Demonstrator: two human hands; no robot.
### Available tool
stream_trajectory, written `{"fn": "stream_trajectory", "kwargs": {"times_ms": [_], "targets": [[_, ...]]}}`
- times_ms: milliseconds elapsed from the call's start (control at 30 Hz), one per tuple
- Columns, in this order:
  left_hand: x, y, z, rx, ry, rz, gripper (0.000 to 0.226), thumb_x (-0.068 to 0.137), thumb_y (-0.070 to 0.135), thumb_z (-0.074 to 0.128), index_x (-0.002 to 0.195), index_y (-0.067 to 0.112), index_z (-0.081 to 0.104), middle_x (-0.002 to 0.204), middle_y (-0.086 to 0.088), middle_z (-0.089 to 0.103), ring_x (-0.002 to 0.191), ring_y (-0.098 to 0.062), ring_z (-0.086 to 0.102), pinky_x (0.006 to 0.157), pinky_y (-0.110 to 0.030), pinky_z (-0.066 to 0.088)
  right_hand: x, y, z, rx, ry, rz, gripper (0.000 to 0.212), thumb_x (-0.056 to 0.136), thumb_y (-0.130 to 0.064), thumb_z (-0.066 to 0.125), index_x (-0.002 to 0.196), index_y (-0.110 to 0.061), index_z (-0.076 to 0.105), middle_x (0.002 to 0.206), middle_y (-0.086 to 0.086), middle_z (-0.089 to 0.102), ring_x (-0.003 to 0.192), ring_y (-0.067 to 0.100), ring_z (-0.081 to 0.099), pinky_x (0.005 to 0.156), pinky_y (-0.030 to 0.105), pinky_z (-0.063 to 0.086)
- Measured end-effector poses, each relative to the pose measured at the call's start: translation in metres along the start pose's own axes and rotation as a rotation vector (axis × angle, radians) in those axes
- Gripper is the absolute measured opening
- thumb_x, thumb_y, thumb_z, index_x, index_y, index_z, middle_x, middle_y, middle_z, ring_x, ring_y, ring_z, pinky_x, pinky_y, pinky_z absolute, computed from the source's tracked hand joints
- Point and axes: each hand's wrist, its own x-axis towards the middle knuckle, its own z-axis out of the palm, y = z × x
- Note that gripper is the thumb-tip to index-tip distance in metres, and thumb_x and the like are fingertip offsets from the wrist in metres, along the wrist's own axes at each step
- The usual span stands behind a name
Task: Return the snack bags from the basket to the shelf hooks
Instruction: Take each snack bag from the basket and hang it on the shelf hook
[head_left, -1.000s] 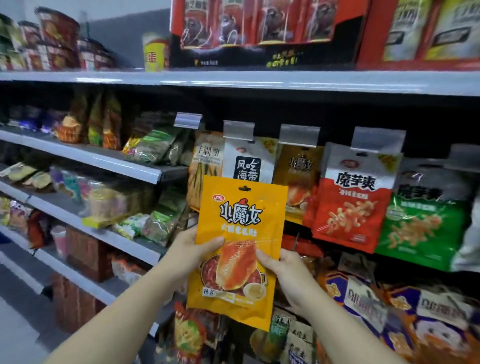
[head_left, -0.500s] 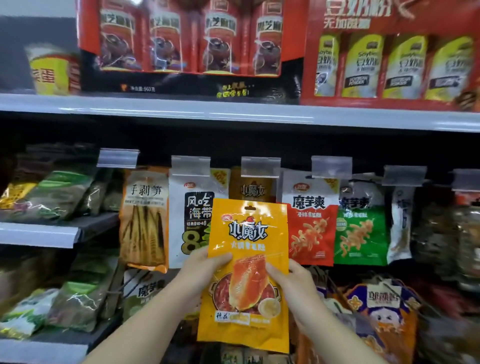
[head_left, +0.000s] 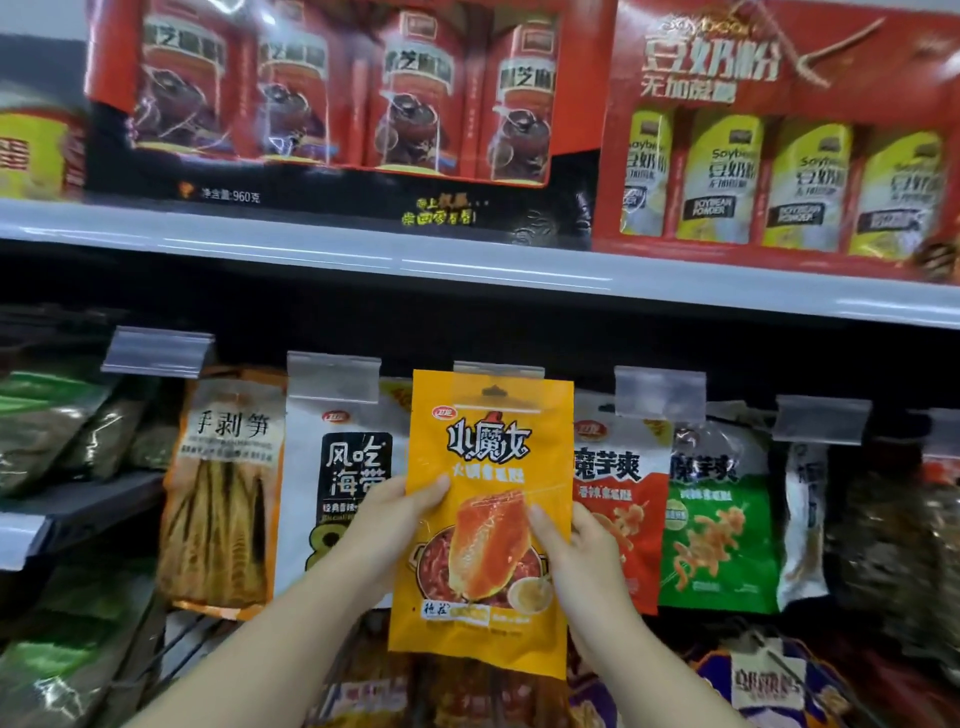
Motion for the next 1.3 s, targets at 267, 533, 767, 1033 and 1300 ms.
{"fn": "stream_trajectory", "kwargs": {"times_ms": [267,533,767,1033,1300], "targets": [[0.009,-0.011,0.004,0.027,0.018,0.025,0.019,0.094,0.025,0.058,0.102,0.015,0.072,0.099,-0.009,0.076,0.092,-0.029,0.073,0.095,-0.052,0.051,0.010,0.016,-0.005,0.000,0.007,0.014,0.013,0.091,-0.029,0.062,0.093,-0.020,0.071,0.090,-0.003,0.076,0.086,0.013,0.071,0.084,0.039,0.057],[0.008,-0.011,0.004,-0.009,0.012,0.055,0.022,0.094,0.023,0.058,0.109,0.012,0.070,0.103,-0.009,0.075,0.095,-0.029,0.072,0.093,-0.049,0.052,0.008,0.014,-0.007,-0.008,0.006,-0.013,0.015,0.092,-0.031,0.060,0.096,-0.022,0.072,0.095,-0.005,0.075,0.091,0.014,0.071,0.089,0.044,0.055],[0.023,-0.014,0.003,0.023,0.067,0.014,0.023,0.095,0.024,0.058,0.109,0.010,0.070,0.100,-0.010,0.076,0.092,-0.030,0.073,0.092,-0.051,0.053,0.023,0.017,0.001,-0.021,0.042,0.079,0.015,0.093,-0.028,0.061,0.088,-0.019,0.072,0.087,-0.005,0.075,0.087,0.014,0.069,0.071,0.029,0.051],[0.043,-0.022,0.000,0.034,0.110,-0.001,0.023,0.096,0.024,0.057,0.105,0.008,0.071,0.096,-0.012,0.076,0.089,-0.031,0.073,0.089,-0.048,0.055,0.046,0.029,0.009,-0.093,0.056,0.131,0.022,0.093,-0.030,0.060,0.090,-0.010,0.070,0.092,0.011,0.073,0.085,0.023,0.068,0.078,0.038,0.053],[0.070,-0.025,0.003,0.138,0.208,0.053,0.018,0.096,0.028,0.057,0.097,0.016,0.069,0.092,-0.002,0.076,0.088,-0.021,0.071,0.084,-0.037,0.053,0.072,0.039,0.019,-0.174,0.116,0.138,0.018,0.093,-0.036,0.059,0.084,-0.022,0.067,0.085,-0.004,0.071,0.082,0.016,0.065,0.083,0.039,0.053]]}}
